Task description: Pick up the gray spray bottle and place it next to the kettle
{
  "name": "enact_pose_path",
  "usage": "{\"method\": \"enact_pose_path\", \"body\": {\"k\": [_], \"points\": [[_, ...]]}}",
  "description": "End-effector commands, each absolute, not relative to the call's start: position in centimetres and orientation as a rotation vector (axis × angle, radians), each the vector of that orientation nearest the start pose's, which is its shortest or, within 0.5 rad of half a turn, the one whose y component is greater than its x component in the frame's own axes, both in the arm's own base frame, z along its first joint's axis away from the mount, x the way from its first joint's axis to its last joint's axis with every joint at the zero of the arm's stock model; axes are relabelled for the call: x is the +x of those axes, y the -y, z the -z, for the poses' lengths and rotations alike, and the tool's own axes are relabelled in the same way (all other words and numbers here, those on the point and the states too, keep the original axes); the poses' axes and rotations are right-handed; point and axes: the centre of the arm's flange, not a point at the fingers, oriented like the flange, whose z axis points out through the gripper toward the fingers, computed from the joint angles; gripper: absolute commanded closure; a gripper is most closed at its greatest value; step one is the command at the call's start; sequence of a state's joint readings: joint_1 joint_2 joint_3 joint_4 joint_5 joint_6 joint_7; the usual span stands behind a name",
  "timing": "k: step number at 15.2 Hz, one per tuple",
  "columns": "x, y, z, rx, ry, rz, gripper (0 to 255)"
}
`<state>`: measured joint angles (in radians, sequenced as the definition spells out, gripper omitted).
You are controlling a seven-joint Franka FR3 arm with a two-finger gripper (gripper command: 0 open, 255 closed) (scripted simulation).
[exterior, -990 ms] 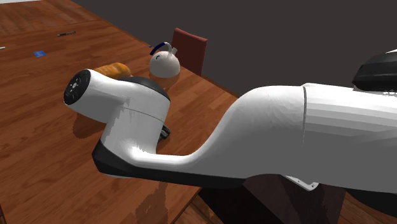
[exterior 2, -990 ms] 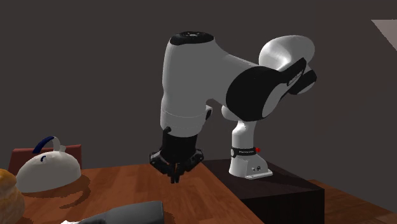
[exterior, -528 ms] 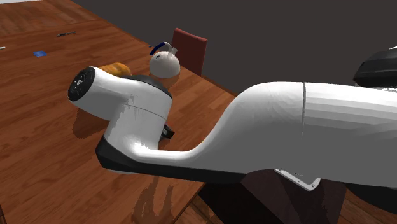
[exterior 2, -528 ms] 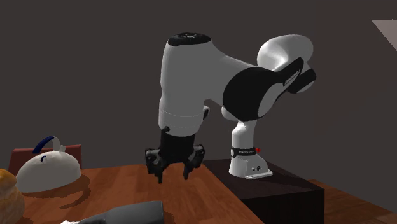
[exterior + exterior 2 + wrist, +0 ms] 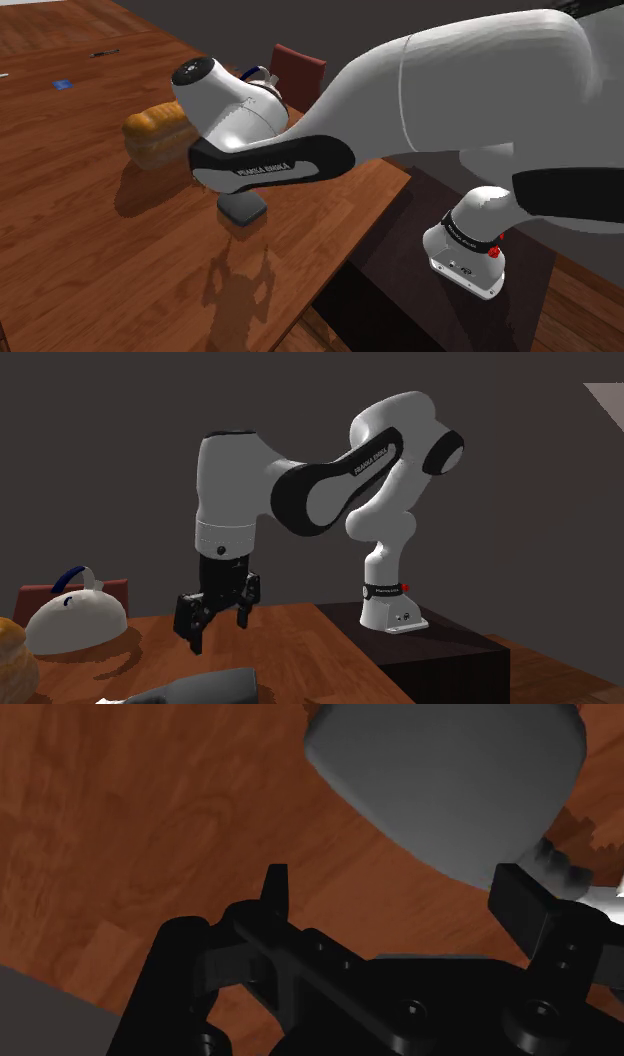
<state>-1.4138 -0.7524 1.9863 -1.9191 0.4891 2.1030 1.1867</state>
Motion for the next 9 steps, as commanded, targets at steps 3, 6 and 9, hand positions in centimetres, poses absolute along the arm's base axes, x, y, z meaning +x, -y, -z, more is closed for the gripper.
{"method": "enact_pose_path", "body": {"k": [3,6,9], "points": [[52.3,-36.9,-27.5,-3.177,-0.741,0.099,0],[56.5,-37.1,-25.8,-3.177,-0.335,-0.047,0],[56.8,-37.2,-24.6,-3.174,-0.296,-0.061,0]]}}
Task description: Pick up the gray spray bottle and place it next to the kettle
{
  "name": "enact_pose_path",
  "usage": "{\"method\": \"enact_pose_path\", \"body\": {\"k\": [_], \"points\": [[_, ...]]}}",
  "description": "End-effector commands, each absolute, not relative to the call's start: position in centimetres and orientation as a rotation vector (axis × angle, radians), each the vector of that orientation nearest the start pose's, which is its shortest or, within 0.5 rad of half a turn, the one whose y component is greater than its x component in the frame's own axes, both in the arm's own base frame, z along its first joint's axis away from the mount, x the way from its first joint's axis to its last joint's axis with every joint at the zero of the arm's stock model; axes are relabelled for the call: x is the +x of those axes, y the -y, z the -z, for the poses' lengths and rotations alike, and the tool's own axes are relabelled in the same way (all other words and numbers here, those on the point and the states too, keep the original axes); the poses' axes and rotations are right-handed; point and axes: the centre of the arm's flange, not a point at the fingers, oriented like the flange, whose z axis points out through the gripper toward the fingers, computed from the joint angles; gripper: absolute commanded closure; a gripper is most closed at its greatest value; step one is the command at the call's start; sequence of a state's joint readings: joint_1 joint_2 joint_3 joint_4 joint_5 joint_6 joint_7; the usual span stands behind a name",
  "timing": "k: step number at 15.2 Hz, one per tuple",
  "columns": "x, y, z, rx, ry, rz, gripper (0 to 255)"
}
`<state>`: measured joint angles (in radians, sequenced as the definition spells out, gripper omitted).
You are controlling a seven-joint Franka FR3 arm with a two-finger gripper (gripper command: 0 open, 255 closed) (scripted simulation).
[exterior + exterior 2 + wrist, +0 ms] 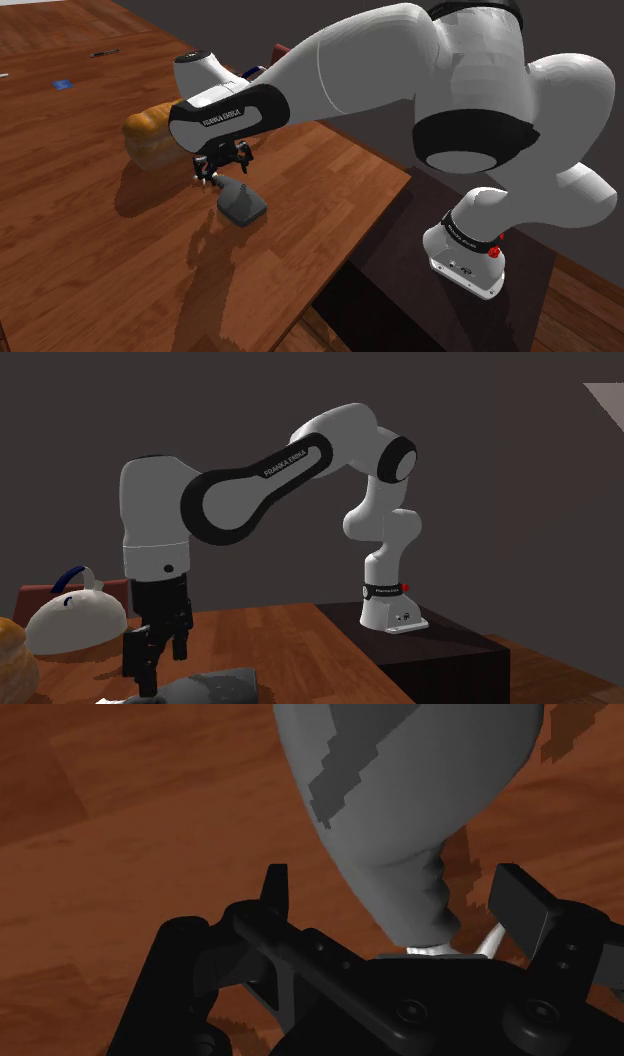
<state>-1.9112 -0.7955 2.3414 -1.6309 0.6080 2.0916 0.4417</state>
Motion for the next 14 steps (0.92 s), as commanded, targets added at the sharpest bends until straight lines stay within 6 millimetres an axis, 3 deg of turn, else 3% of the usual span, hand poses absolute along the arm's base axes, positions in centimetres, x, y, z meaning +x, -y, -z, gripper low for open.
{"method": "enact_pose_path", "body": {"k": [1,5,13,14], "points": [[56.8,-37.1,-24.1,-3.174,-0.296,-0.061,0],[56.7,-37.0,-21.6,-3.174,-0.296,-0.061,0],[56.7,-37.0,-21.6,-3.174,-0.296,-0.061,0],[56.7,-37.0,-21.6,-3.174,-0.296,-0.061,255]]}}
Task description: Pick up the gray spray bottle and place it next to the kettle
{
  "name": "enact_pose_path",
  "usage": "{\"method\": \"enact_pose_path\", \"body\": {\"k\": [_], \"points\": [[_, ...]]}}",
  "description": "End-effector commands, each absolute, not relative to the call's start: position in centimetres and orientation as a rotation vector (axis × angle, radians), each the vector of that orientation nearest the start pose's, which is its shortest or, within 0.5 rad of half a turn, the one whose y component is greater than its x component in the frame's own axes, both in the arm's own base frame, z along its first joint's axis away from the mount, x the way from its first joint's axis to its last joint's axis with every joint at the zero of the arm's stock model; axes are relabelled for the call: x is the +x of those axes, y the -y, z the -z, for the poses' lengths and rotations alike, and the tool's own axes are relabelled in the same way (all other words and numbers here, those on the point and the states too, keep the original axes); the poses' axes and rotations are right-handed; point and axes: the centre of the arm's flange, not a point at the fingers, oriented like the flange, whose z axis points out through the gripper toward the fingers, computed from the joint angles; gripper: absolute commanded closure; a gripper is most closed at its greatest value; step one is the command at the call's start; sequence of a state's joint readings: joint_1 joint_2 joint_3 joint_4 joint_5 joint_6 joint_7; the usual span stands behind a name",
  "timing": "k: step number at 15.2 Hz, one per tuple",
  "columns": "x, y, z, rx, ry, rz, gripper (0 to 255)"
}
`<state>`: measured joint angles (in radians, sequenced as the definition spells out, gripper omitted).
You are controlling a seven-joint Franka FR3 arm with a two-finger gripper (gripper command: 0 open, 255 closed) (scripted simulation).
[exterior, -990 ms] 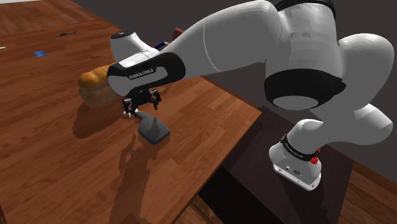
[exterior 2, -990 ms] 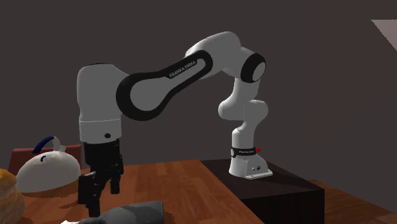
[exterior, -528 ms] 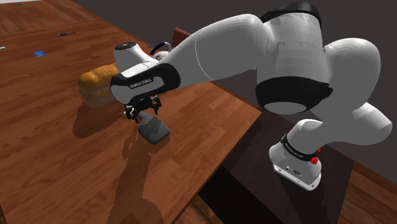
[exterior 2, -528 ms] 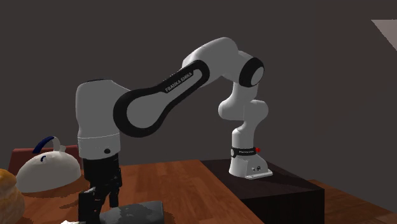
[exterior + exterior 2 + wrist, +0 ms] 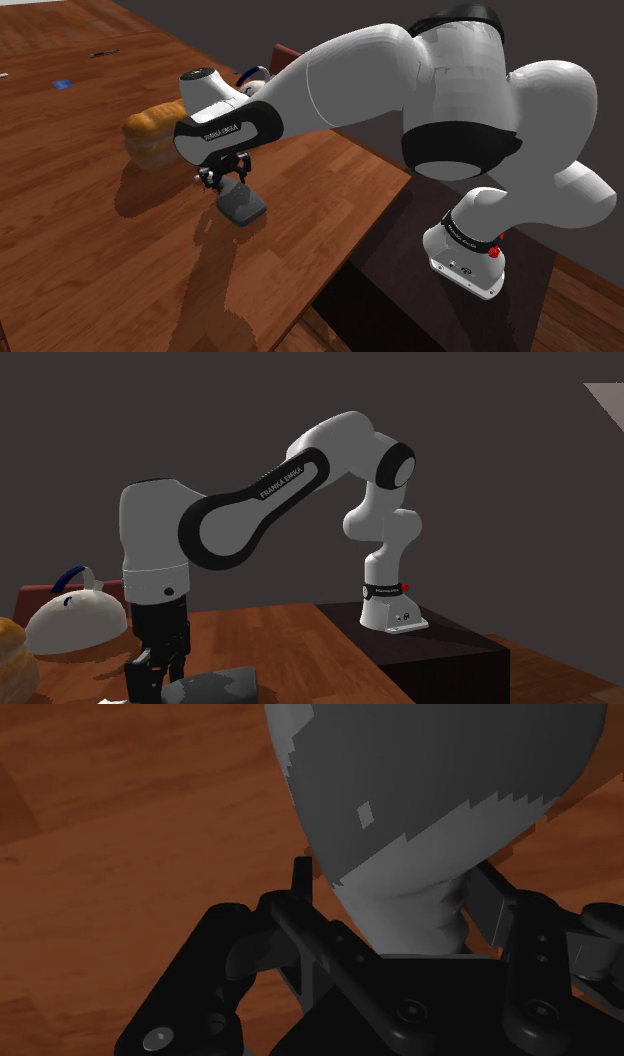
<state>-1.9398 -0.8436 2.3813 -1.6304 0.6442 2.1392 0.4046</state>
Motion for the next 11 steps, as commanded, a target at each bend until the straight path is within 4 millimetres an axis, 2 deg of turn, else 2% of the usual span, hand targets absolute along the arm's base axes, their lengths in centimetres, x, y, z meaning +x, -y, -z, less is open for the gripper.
{"method": "enact_pose_path", "body": {"k": [1,9,11], "points": [[56.7,-37.0,-21.6,-3.174,-0.296,-0.061,255],[56.7,-37.0,-21.6,-3.174,-0.296,-0.061,255],[56.7,-37.0,-22.7,-3.174,-0.296,-0.061,255]]}}
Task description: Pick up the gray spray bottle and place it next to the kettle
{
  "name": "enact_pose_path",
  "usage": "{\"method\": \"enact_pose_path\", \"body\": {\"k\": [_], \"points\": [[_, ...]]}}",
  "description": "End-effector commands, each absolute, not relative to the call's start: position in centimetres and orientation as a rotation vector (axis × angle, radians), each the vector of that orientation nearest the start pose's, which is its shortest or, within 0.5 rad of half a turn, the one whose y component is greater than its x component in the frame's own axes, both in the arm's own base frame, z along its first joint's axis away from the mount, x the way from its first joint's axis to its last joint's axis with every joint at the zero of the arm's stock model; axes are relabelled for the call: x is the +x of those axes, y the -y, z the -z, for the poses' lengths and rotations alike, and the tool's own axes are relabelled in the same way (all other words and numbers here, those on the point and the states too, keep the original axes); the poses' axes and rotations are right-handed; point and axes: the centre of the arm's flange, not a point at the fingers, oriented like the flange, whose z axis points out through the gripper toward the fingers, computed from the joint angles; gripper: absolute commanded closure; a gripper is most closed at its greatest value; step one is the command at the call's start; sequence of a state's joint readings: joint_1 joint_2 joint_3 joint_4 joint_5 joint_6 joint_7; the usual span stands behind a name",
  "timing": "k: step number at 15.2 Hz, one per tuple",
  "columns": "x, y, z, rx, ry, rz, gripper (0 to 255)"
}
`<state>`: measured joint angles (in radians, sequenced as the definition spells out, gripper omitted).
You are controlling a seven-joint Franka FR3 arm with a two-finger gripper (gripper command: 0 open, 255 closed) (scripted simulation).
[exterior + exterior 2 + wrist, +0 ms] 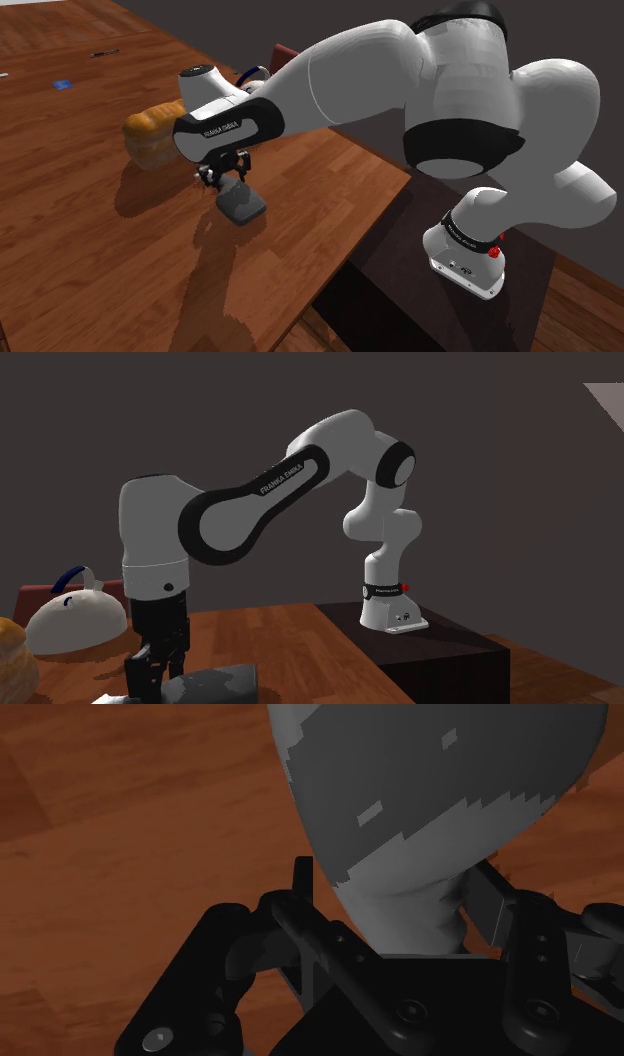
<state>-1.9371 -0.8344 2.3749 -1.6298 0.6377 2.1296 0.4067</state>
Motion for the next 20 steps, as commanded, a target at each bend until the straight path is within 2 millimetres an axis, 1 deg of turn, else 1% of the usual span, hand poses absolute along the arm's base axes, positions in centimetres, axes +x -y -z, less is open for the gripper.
{"method": "enact_pose_path", "body": {"k": [1,20], "points": [[56.7,-37.0,-23.2,-3.174,-0.296,-0.061,255],[56.7,-37.0,-33.3,-3.174,-0.296,-0.061,255]]}}
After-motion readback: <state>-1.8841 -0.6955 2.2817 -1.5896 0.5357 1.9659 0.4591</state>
